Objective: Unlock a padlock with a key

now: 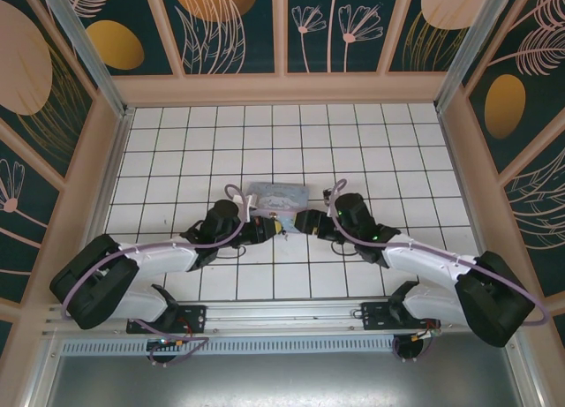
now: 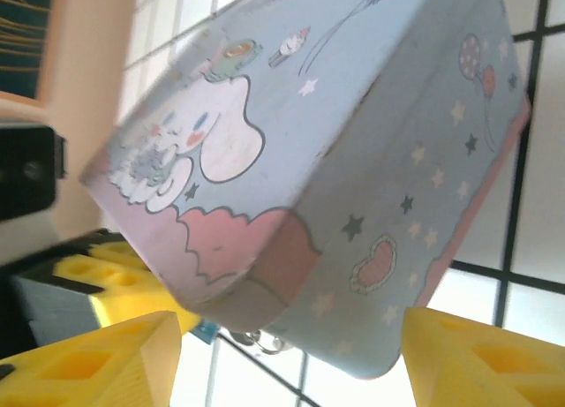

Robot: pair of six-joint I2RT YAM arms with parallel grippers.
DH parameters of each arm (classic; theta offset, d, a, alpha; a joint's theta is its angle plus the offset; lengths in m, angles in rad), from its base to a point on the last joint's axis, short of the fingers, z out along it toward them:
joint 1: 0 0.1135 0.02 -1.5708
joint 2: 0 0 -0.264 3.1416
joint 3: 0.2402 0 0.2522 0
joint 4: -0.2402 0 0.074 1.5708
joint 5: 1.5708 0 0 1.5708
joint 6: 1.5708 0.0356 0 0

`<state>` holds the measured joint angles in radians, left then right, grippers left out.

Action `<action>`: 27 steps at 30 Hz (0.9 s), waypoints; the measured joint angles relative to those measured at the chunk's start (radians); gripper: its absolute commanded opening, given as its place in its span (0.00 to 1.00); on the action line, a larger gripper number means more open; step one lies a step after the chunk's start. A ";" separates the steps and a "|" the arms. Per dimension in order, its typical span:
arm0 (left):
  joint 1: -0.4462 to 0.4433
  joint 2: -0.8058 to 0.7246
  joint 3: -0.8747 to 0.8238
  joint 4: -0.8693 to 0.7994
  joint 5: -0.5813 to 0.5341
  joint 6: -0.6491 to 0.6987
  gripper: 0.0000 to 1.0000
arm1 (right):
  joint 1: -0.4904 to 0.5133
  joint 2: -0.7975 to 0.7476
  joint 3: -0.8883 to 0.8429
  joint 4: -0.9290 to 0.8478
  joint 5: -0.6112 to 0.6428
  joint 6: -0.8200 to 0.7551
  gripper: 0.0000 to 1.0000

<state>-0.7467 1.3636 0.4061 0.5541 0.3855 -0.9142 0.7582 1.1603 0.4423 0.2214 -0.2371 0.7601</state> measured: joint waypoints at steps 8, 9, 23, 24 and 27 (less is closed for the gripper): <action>0.000 0.064 0.019 -0.012 0.011 0.054 0.00 | 0.243 0.077 0.037 -0.098 0.334 -0.130 0.57; 0.000 0.070 0.020 -0.012 0.016 0.054 0.00 | 0.269 0.092 0.045 -0.105 0.372 -0.144 0.57; 0.000 0.103 0.053 -0.021 0.082 -0.007 0.00 | 0.465 0.277 0.098 -0.126 0.771 -0.311 0.53; 0.000 0.104 0.054 -0.024 0.083 -0.011 0.00 | 0.468 0.288 0.102 -0.126 0.785 -0.315 0.52; 0.000 0.104 0.055 -0.031 0.082 -0.022 0.00 | 0.470 0.315 0.120 -0.132 0.814 -0.321 0.50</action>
<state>-0.7464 1.4673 0.4610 0.5228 0.4679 -0.9363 1.2278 1.4757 0.5625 0.0898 0.5774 0.4393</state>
